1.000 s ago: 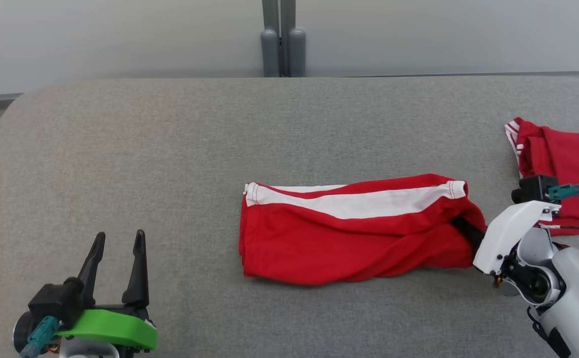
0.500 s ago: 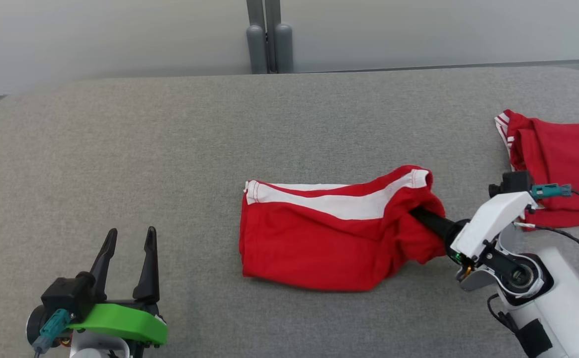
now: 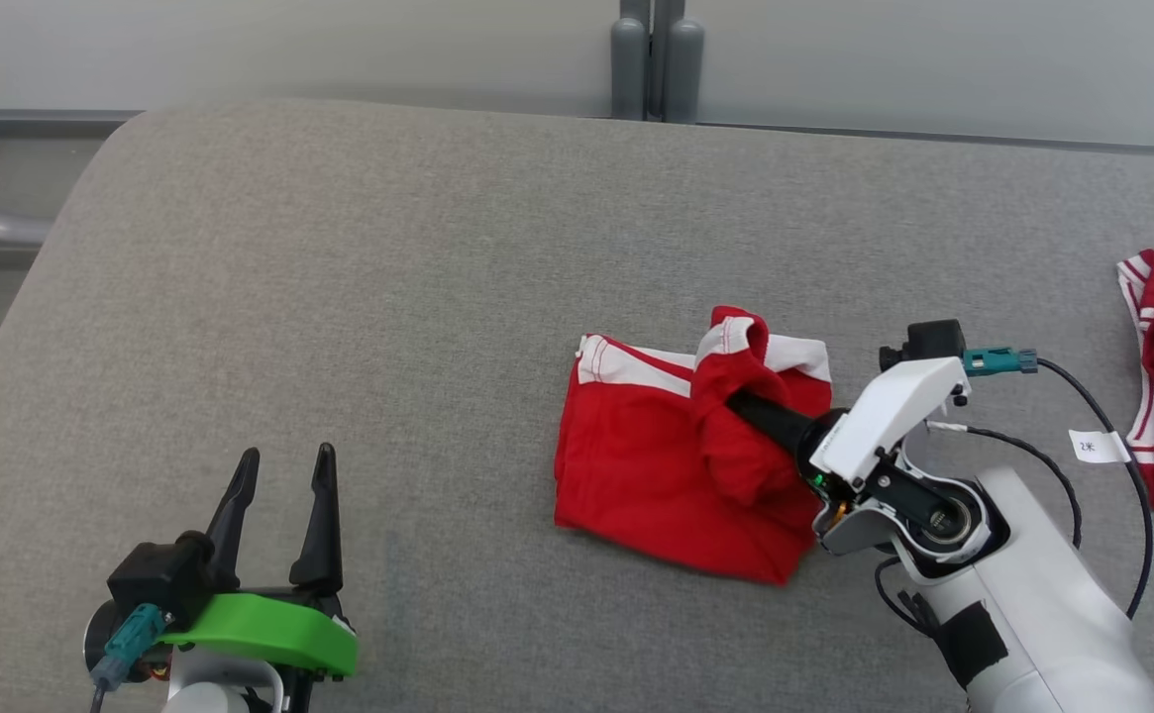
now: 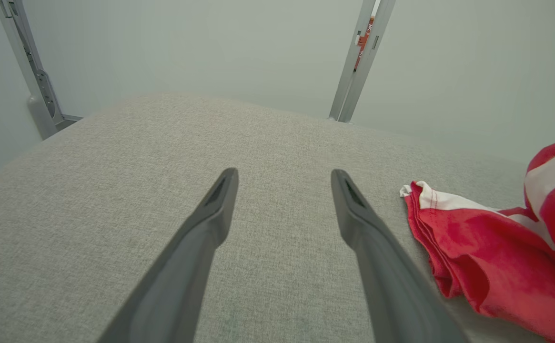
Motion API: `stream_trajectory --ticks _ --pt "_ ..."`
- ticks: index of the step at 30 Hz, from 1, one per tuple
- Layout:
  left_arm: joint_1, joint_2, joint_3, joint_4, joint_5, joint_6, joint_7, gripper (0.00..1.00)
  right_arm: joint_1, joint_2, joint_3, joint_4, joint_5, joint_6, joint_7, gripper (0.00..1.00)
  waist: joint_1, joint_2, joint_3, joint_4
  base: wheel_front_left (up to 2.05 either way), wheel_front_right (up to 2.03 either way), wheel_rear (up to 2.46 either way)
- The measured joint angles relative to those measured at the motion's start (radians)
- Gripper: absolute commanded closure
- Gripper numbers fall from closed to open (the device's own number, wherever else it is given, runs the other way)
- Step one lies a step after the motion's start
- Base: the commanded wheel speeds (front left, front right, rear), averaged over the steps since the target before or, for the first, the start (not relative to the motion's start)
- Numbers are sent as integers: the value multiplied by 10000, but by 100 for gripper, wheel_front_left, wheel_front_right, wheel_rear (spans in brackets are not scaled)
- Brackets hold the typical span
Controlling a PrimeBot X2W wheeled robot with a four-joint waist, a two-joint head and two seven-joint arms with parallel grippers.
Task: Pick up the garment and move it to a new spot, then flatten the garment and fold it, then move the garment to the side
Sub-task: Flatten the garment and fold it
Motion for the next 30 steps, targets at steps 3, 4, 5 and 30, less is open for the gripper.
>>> stream_trajectory --ticks 3,4,5,30 --pt "-58 -46 0 8 2 -10 0 0 -182 192 71 290 -96 0 -92 100 0 0 89 240 0 0 0" --pt "-62 -61 2 15 2 -27 0 0 -233 238 107 403 -173 0 -136 100 0 0 126 306 0 0 0" --pt "-70 -77 4 27 2 -27 0 0 -279 290 130 516 -178 0 -188 100 0 0 170 360 0 0 0" --pt "-128 -63 146 127 58 -44 0 0 -168 -318 1185 -1450 -119 0 -1068 0 0 0 -144 -542 0 0 0"
